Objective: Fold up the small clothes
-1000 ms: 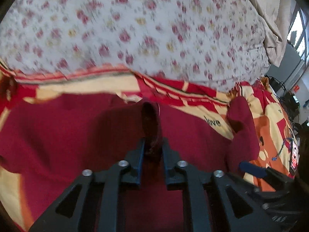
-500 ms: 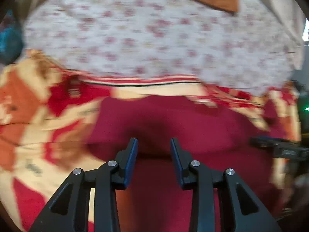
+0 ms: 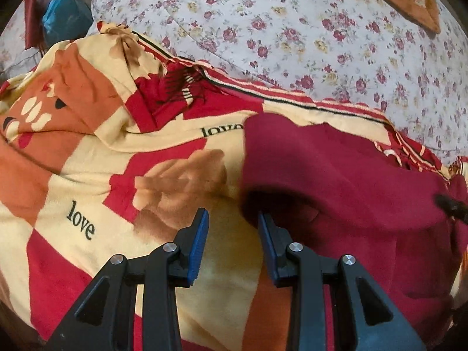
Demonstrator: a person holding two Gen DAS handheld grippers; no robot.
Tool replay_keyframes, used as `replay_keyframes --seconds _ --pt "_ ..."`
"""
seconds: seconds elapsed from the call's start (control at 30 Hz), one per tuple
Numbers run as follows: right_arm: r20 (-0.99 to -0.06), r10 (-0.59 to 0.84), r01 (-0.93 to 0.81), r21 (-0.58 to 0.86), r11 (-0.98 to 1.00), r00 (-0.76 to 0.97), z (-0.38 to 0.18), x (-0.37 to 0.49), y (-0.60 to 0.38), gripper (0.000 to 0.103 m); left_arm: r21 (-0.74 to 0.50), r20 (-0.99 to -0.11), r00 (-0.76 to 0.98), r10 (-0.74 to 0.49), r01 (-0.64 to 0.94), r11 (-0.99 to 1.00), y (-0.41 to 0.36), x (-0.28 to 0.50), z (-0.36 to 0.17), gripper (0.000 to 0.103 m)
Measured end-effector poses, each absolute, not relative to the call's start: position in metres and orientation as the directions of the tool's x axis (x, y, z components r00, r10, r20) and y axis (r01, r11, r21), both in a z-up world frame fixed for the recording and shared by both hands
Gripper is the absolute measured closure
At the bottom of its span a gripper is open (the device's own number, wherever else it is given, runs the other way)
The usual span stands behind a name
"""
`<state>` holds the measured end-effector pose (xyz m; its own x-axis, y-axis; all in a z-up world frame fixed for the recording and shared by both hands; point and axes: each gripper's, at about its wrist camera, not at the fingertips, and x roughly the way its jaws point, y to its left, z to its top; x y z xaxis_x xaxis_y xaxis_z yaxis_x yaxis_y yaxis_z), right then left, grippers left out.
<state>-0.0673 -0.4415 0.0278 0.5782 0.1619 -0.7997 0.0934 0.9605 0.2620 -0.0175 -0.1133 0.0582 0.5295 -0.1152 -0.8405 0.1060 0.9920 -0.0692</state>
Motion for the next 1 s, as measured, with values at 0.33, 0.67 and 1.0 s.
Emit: replay_keyframes --seconds 0.33,0.67,1.0 --pt "-0.782 -0.056 0.312 0.182 0.932 0.621 0.053 -0.117 -0.526 0.095 -0.14 -0.813 0.549 -0.196 0.142 0.98 -0.124 -0.026 0.076 0.09" --pt "-0.819 -0.041 0.344 0.195 0.919 0.573 0.024 -0.11 -0.533 0.09 -0.106 -0.828 0.527 -0.191 0.187 0.977 -0.168 -0.003 0.066 0.089" --pt "-0.818 -0.017 0.339 0.219 0.915 0.575 0.04 -0.117 -0.534 0.056 -0.331 -0.828 0.426 -0.363 0.15 0.932 -0.137 0.021 0.043 0.089"
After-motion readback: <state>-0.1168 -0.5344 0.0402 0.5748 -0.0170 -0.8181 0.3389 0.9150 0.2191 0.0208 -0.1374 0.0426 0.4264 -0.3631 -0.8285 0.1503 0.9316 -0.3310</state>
